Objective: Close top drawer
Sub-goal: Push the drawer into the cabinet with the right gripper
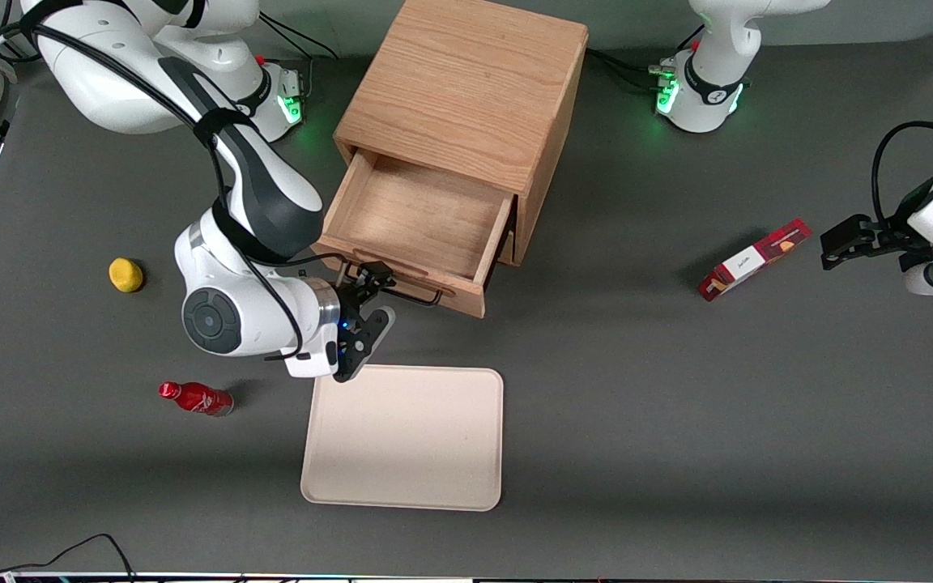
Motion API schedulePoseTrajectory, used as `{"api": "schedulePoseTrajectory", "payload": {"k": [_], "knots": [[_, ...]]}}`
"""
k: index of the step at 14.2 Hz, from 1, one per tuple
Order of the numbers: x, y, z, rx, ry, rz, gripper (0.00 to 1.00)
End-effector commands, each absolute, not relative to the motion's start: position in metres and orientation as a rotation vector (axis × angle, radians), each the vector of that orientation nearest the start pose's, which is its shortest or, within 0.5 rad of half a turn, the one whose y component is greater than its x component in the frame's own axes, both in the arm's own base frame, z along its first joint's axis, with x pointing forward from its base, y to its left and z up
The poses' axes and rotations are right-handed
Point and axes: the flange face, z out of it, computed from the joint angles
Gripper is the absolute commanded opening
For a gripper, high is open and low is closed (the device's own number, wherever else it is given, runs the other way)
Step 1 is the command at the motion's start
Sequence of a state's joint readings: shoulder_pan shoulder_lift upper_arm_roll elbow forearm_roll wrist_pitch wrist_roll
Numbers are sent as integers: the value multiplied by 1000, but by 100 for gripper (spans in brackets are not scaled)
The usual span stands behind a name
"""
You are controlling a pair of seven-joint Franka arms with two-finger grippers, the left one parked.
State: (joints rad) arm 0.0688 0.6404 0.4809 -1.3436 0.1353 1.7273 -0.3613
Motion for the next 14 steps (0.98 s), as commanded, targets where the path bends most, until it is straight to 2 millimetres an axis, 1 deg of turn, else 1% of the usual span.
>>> {"api": "schedulePoseTrajectory", "payload": {"k": [1, 3, 7, 9, 11, 14], "knots": [[598, 318, 382, -2510, -1061, 325, 100], [586, 320, 383, -2515, -1064, 321, 100], [571, 326, 385, -2510, -1066, 321, 100], [560, 330, 382, -2516, -1072, 312, 100], [546, 333, 375, -2509, -1041, 298, 100], [533, 339, 379, -2507, -1062, 299, 100]]}}
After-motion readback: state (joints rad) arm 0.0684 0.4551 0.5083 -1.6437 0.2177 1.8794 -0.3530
